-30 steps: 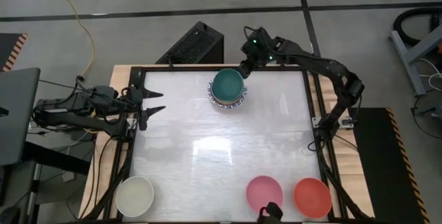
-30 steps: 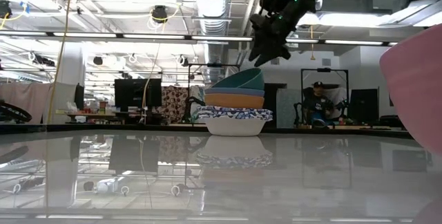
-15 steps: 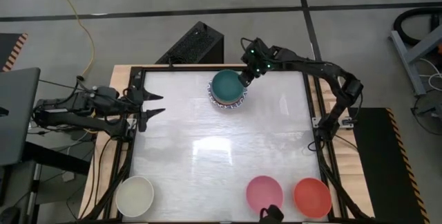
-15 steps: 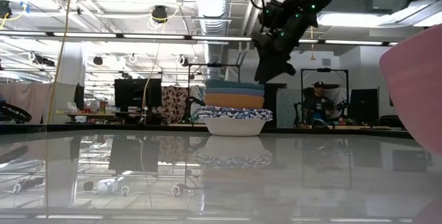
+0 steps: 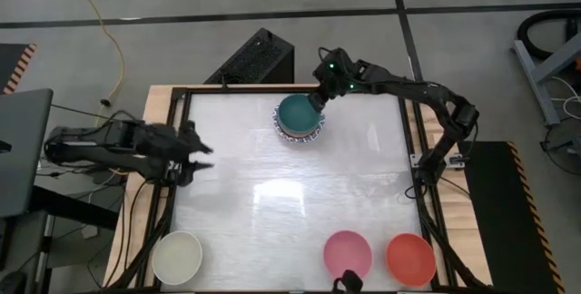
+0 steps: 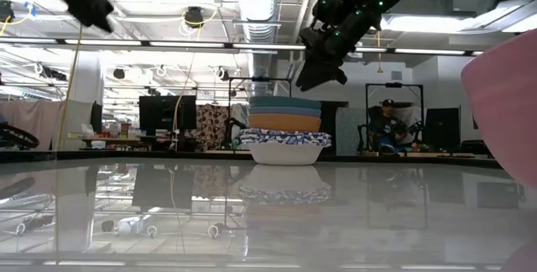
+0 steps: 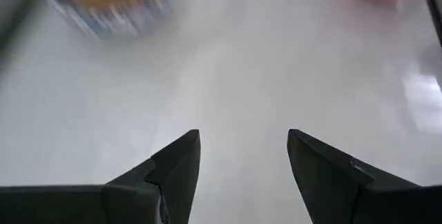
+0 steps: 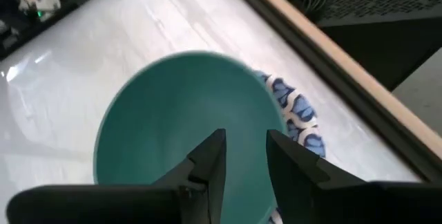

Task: Nest bowls inside each other
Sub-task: Stack the white bowl on top of the green bowl

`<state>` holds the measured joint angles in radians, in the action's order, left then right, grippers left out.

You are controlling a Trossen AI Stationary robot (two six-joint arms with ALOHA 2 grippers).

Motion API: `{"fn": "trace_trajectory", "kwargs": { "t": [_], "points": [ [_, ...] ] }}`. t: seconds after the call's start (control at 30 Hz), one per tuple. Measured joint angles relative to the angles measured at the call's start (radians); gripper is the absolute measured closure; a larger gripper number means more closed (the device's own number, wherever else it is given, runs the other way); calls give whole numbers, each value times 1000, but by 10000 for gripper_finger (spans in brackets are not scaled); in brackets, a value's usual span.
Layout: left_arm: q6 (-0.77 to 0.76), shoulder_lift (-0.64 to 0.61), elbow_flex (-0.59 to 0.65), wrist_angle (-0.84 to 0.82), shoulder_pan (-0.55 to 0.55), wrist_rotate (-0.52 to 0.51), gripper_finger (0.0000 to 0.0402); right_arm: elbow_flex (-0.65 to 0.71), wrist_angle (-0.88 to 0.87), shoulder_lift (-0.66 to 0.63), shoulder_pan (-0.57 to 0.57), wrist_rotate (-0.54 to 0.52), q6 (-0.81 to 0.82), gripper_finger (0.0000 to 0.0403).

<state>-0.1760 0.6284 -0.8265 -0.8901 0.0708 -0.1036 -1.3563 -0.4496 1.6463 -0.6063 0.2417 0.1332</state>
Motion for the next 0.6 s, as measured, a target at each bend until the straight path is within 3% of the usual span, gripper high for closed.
{"fn": "trace_trajectory", "kwargs": {
  "t": [0.27, 0.37, 0.6],
  "points": [
    [-189, 157, 0, -207, 136, 89, 194, 0, -12, 0, 33, -1, -12, 278],
    [-207, 233, 0, -206, 234, 157, 194, 0, -12, 0, 34, -1, -26, 278],
    [-298, 387, 0, -196, 477, 180, 194, 0, -13, 0, 37, -2, -31, 278]
  ]
}}
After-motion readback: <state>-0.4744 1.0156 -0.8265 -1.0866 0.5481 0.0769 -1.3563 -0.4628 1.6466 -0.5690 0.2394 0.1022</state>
